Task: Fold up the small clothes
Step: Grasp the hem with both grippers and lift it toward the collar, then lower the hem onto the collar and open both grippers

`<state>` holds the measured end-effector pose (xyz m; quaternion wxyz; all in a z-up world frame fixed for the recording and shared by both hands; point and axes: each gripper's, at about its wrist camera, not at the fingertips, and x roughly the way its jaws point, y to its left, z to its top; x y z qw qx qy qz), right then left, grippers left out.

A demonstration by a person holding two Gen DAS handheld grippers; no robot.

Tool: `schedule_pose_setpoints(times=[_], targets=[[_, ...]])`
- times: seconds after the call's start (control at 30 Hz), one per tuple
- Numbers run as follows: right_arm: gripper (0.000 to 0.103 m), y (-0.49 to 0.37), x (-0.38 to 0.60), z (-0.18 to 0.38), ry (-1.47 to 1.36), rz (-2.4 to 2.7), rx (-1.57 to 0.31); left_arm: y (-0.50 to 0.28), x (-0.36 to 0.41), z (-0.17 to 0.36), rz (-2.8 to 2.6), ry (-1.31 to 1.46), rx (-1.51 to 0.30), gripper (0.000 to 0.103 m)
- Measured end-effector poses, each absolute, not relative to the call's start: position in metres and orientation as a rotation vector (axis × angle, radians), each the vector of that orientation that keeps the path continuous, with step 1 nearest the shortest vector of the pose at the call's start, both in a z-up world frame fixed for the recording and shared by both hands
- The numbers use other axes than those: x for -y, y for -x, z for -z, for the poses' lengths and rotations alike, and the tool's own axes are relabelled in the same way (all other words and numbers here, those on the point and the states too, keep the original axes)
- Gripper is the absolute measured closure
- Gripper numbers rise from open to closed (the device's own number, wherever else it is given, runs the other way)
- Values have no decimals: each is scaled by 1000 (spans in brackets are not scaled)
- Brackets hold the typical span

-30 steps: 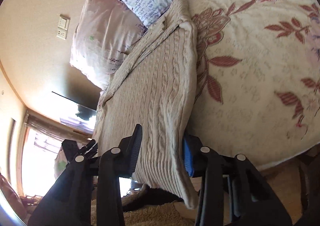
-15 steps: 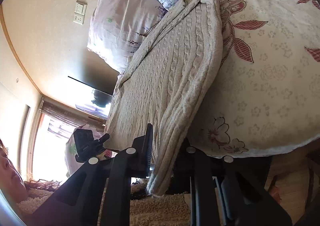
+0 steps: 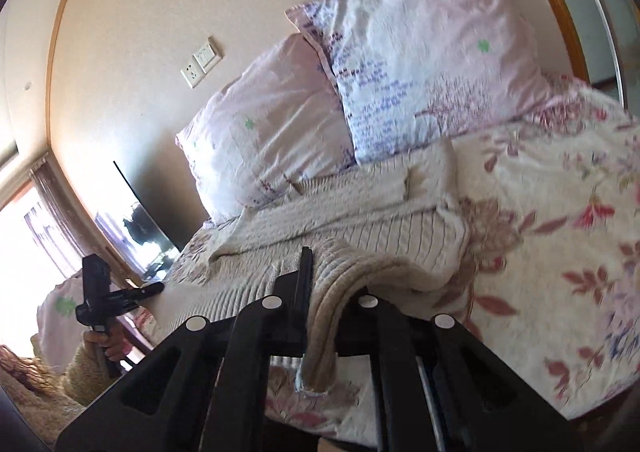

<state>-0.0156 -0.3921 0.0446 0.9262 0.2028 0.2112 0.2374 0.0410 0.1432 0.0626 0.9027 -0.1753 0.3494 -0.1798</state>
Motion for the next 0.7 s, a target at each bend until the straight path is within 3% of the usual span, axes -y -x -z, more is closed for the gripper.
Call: schedule_pose_setpoints(times=[0.33,0.7], targets=[[96,-59,368,-83,-278,-301,-326,-149,-116,-110,236,228,-613,97],[96,-196,396,-22,-485,-179,-584,-271,-97,-65,190,313,-762,97]])
